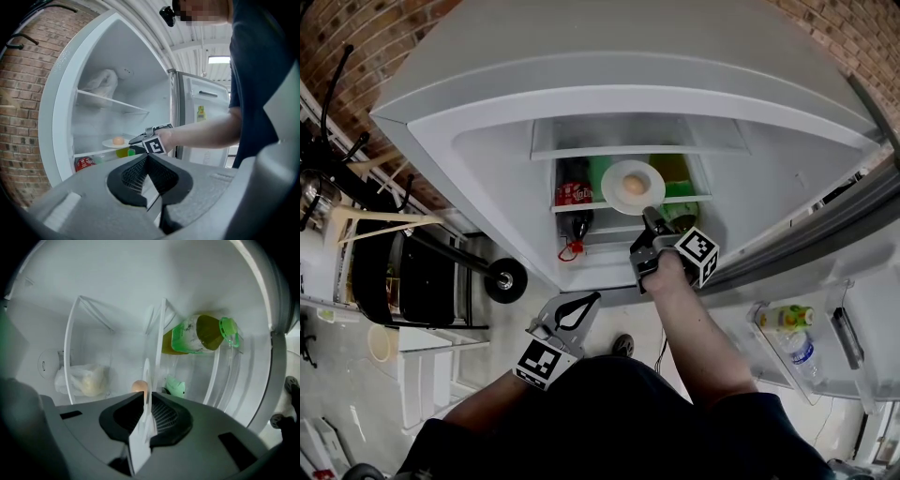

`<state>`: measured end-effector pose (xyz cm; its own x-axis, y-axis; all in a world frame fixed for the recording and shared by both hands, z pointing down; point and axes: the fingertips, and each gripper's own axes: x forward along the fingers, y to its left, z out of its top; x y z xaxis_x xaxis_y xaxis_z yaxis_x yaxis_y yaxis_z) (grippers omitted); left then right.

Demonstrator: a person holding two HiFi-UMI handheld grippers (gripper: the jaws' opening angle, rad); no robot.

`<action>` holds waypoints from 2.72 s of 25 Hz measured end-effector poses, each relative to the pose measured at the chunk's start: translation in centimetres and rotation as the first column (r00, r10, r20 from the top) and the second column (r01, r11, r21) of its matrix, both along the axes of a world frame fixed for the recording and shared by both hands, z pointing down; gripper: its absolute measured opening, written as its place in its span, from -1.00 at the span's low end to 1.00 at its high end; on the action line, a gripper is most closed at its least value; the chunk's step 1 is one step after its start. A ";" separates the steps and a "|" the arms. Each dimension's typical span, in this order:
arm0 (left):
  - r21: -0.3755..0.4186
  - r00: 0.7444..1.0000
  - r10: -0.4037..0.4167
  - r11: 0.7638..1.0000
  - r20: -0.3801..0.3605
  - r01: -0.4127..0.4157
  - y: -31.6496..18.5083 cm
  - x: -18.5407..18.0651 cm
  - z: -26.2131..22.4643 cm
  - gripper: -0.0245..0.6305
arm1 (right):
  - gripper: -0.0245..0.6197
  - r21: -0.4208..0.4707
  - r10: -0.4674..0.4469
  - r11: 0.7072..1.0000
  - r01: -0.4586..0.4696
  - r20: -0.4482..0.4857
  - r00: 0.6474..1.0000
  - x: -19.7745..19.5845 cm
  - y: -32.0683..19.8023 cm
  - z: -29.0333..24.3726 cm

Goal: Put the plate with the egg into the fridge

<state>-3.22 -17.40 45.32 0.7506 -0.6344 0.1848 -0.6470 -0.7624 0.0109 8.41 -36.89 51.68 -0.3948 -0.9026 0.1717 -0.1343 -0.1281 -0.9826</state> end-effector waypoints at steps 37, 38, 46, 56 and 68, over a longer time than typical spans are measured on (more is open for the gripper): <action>-0.030 0.998 0.037 0.999 -0.057 -0.039 -0.5 0.2 -0.7 -0.91 | -0.88 0.187 -0.121 0.967 0.171 -0.252 0.960 -1.1 6.8 -3.0; -0.030 0.997 0.041 0.999 -0.058 -0.043 -0.5 0.3 -0.8 -0.91 | -0.89 0.204 -0.134 0.959 0.196 -0.283 0.950 -1.4 7.6 -3.2; -0.053 0.994 0.065 0.996 -0.087 -0.070 -0.3 0.9 -1.1 -0.91 | -0.90 0.322 -0.180 0.827 0.461 -0.625 0.760 -4.9 13.3 -5.7; -0.049 0.991 0.085 0.995 -0.107 -0.090 0.1 1.4 -2.3 -0.91 | -0.90 0.319 -0.017 0.633 0.705 -0.905 0.425 -7.6 17.8 -8.2; -0.050 0.991 0.082 0.995 -0.105 -0.088 0.9 1.4 -2.1 -0.91 | -0.90 0.280 0.031 0.590 0.757 -0.945 0.325 -8.3 19.6 -7.5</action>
